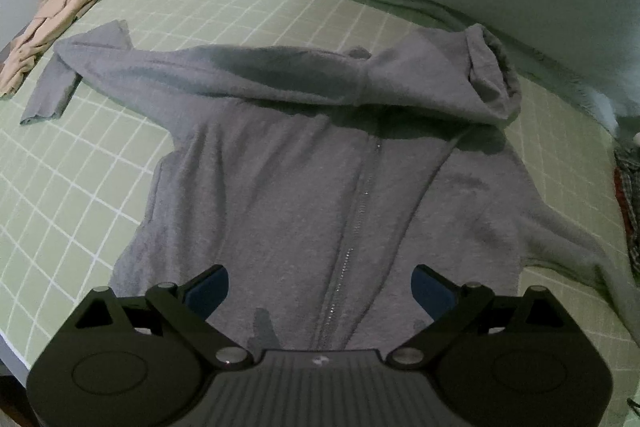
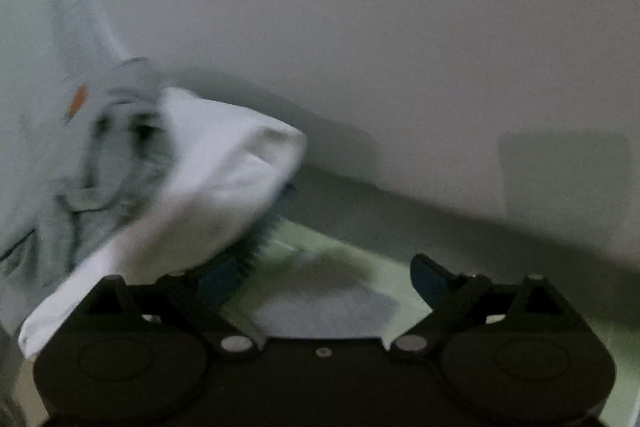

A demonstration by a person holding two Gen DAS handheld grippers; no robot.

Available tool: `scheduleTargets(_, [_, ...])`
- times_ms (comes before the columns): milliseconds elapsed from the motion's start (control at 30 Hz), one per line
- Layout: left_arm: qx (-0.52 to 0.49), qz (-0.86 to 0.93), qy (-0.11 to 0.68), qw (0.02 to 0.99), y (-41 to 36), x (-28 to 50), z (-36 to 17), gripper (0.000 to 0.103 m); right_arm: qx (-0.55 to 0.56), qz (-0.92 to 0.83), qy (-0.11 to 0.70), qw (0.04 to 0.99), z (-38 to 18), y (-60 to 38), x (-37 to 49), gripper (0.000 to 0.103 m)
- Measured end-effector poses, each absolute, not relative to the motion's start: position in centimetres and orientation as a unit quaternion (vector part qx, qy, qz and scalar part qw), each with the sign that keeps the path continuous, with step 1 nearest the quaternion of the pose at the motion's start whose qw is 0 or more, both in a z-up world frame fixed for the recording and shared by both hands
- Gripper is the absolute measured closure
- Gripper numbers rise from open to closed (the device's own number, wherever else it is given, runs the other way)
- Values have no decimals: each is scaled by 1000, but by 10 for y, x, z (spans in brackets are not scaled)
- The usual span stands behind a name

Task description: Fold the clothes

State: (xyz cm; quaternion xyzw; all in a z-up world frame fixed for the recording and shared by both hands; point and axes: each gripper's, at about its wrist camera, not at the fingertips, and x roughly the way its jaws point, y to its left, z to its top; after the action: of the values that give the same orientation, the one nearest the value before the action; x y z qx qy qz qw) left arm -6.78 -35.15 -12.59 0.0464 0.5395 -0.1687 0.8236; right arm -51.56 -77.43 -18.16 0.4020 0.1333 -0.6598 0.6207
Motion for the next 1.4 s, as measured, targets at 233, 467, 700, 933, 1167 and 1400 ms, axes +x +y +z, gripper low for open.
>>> scheduleTargets(233, [51,-169,546,819,-353,-66,-129,5,503,-645,73,571,-222,-740,-535,16])
scheduleTargets(467, [56,-184,541,818,-360,-67,-130,5,464,-624,123,616,-220,-746,-504,71])
scheduleTargets(700, [32,-171,537,825,-345,-66,-127,5,429,-639,139,623,-193,-722,-516,96])
scheduleTargets(933, [30,-180,540,821,-339,-66,-129,5,367,-649,206,634,-139,-661,-546,96])
scheduleTargets(1167, [38,-194,534,822,-341,-66,-130,5,430,-627,232,607,-160,-675,-545,96])
scheduleTargets(1400, [30,-180,536,824,-342,-66,-131,5,545,-602,202,547,-209,-755,-547,95])
